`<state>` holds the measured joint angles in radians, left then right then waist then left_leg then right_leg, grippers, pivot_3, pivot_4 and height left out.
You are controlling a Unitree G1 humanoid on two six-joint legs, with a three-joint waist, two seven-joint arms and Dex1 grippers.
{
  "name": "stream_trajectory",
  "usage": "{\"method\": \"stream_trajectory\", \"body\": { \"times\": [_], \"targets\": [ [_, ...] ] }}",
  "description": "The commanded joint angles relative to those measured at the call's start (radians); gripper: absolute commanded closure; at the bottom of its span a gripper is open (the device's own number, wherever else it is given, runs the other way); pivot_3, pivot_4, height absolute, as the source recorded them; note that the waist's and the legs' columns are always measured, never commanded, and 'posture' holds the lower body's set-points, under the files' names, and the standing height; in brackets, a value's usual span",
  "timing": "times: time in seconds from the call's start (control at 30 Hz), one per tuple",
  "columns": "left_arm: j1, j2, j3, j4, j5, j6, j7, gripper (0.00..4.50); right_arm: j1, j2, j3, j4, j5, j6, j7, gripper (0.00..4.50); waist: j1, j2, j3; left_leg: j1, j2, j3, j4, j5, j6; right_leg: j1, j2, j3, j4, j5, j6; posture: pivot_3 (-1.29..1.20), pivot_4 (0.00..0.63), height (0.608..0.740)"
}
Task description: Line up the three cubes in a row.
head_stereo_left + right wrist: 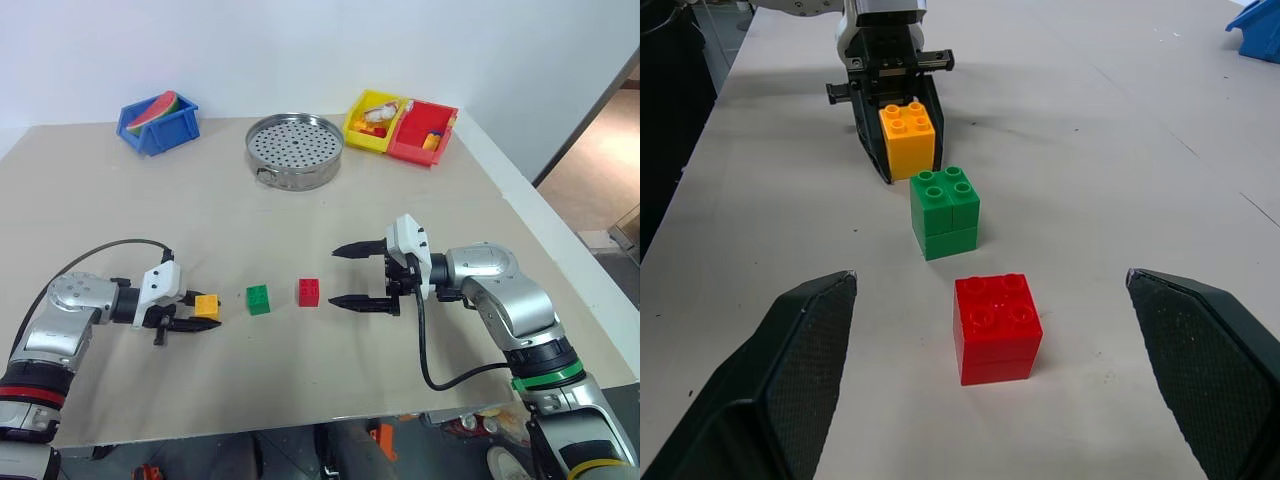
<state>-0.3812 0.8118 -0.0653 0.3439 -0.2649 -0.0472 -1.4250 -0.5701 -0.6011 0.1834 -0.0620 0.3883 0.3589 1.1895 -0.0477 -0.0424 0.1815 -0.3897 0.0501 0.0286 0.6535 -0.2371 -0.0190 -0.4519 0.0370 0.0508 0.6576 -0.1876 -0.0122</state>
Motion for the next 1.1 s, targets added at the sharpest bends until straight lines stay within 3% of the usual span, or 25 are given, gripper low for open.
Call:
{"method": "stream_trajectory", "body": {
  "times": [0.03,0.37,0.4,0.57,0.63,0.83,0.93,1.03,1.1],
  "targets": [
    [0.002,0.037,0.026,0.028,0.015,-0.011,-0.004,3.13,-0.021,0.0,-0.026,-0.019,0.009,-0.012,0.003,0.0,0.0,0.0,0.0,0.0,0.0,0.0,0.0,0.0,0.0,0.0,0.0,0.0,0.0,0.0,0.0,0.0,0.15,0.74],
    [-0.023,0.034,-0.003,0.056,0.041,-0.013,-0.016,3.13,-0.018,-0.002,-0.028,-0.024,0.009,-0.01,0.0,0.0,0.0,0.0,0.0,0.004,0.001,0.0,0.0,0.0,0.0,0.0,0.002,0.001,0.007,-0.002,-0.003,0.0,0.15,0.74],
    [-0.027,0.038,-0.003,0.058,0.044,-0.009,-0.02,2.11,-0.016,-0.002,-0.03,-0.027,0.01,-0.008,0.0,0.0,0.0,0.0,0.0,0.004,0.001,0.0,0.0,0.0,0.001,0.0,0.002,0.0,0.007,-0.002,-0.003,0.0,0.15,0.74],
    [-0.045,0.047,0.007,0.048,0.04,0.011,-0.032,0.5,-0.015,0.002,-0.033,-0.031,0.017,-0.006,-0.003,0.0,0.0,0.0,0.0,0.005,0.001,-0.001,0.0,0.002,0.002,0.0,0.003,0.0,0.008,-0.002,-0.003,0.0,0.15,0.74],
    [-0.045,0.062,0.018,0.011,0.031,0.028,-0.034,0.05,-0.024,0.013,-0.039,-0.034,0.028,-0.003,-0.01,0.0,0.0,0.0,0.0,0.005,0.001,-0.001,0.0,0.003,0.004,0.0,0.003,0.0,0.008,-0.002,-0.005,0.0,0.15,0.74],
    [-0.006,0.142,0.079,-0.156,-0.029,0.141,-0.03,0.05,-0.058,0.034,-0.067,-0.055,0.071,0.029,-0.04,0.0,-0.001,0.0,0.0,0.003,0.003,-0.001,0.0,0.003,0.005,-0.002,0.007,0.004,0.009,-0.003,-0.006,0.0,0.15,0.74],
    [0.019,0.185,0.147,-0.266,-0.096,0.279,0.002,0.05,-0.074,0.038,-0.101,-0.079,0.112,0.07,-0.066,0.0,-0.001,0.0,0.0,0.001,0.003,-0.001,-0.001,0.003,0.004,-0.004,0.007,0.004,0.009,-0.002,-0.005,0.0,0.15,0.74],
    [-0.017,0.171,0.221,-0.307,-0.172,0.445,0.111,0.05,-0.084,0.054,-0.137,-0.083,0.13,0.09,-0.116,0.0,0.0,0.0,0.0,-0.003,0.003,-0.001,-0.001,0.002,0.004,-0.007,0.006,0.004,0.008,-0.003,-0.006,0.0,0.15,0.74],
    [-0.059,0.13,0.261,-0.272,-0.153,0.46,0.24,0.05,-0.1,0.069,-0.158,-0.049,0.092,0.056,-0.176,0.0,0.0,0.0,0.0,-0.003,0.003,-0.001,-0.001,0.002,0.004,-0.007,0.006,0.003,0.008,-0.003,-0.006,0.0,0.15,0.74]
  ]
}}
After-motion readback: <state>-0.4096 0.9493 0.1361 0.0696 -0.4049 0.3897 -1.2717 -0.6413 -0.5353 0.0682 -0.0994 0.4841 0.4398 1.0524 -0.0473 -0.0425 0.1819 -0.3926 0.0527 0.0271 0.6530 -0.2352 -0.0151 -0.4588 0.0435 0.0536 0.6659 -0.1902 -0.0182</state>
